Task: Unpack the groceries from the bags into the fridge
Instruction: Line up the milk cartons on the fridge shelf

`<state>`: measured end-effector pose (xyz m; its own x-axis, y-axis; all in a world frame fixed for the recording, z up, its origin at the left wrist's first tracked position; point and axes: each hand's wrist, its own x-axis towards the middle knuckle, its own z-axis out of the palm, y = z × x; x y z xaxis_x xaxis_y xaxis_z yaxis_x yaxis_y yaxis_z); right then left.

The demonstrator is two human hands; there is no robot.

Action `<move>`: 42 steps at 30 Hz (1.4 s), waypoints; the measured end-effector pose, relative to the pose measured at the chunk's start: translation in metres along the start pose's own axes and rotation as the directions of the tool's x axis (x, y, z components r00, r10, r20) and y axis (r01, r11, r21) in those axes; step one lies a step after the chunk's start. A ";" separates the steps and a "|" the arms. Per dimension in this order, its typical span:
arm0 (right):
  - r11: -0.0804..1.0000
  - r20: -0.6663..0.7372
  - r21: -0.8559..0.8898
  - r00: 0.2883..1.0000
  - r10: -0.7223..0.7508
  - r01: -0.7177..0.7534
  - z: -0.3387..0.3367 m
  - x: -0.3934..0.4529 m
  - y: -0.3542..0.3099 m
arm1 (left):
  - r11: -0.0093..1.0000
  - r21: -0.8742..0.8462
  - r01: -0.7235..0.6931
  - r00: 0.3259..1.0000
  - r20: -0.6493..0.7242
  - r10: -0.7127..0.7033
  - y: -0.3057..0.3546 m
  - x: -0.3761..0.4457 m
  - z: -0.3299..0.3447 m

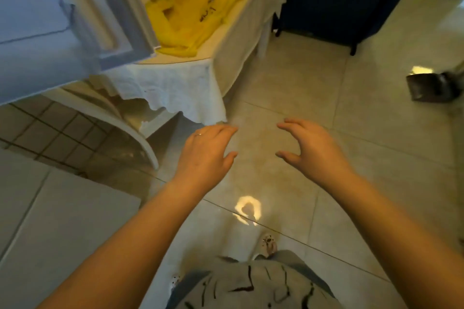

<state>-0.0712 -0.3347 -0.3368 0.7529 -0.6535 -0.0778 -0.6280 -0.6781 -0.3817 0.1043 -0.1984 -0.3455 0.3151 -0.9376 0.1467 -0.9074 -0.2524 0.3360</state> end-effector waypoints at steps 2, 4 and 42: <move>0.999 -0.007 0.003 0.999 0.038 -0.038 -0.013 0.004 0.035 | 1.000 0.002 -0.029 0.999 0.022 0.029 0.022 0.027 0.017; 0.998 -0.012 0.008 0.998 0.065 -0.065 -0.022 0.009 0.064 | 0.999 0.004 -0.047 0.997 0.054 0.046 0.039 0.051 0.030; 0.961 0.131 -0.030 0.955 -0.268 0.274 -0.185 0.688 0.345 | 0.947 0.044 0.317 0.948 -0.043 -0.315 -0.028 0.735 0.128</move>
<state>0.1937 -1.0802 -0.3522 0.9126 -0.3982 -0.0925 -0.4035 -0.8411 -0.3602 0.3254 -0.9114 -0.3665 0.5967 -0.7992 0.0730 -0.7720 -0.5469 0.3239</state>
